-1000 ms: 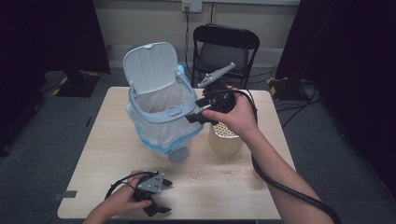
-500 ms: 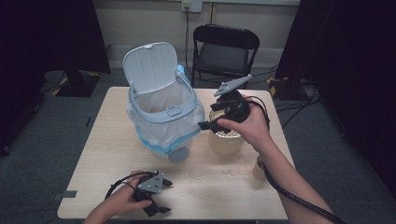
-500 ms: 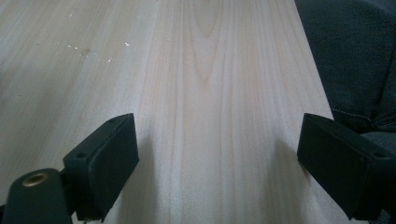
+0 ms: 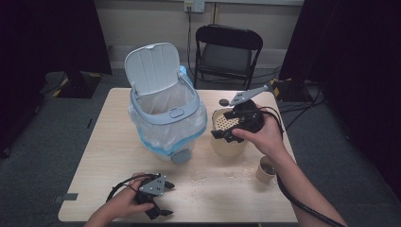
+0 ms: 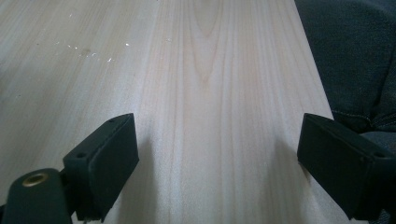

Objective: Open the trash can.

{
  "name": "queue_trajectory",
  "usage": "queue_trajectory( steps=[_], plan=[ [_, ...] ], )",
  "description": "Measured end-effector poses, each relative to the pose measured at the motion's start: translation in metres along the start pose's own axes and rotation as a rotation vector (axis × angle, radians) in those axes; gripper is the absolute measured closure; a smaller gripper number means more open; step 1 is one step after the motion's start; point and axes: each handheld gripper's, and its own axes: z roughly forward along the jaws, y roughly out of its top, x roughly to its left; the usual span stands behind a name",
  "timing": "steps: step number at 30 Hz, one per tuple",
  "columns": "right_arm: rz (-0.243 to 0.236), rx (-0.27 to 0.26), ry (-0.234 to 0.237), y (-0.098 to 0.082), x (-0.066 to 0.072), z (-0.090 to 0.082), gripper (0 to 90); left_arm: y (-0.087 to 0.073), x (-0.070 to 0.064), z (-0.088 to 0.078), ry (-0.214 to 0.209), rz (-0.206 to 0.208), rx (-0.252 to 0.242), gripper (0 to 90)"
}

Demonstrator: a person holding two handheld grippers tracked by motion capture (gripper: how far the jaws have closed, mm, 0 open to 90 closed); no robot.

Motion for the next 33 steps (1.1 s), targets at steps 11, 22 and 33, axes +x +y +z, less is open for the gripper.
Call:
queue_trajectory(
  steps=[11, 22, 33],
  plan=[
    [0.025, 0.009, -0.002, -0.035, -0.009, -0.005, 16.0, 0.0, 0.0, 0.0, 0.002, -0.001, -0.003, 11.9],
    [0.047, -0.002, -0.003, -0.056, -0.018, -0.007, 15.9, 0.0, 0.0, 0.0, 0.0, 0.003, -0.001, 11.9],
    [0.069, -0.017, -0.012, -0.077, -0.019, -0.018, 15.8, 0.0, 0.0, 0.0, 0.0, -0.004, -0.003, 11.9]
  ],
)
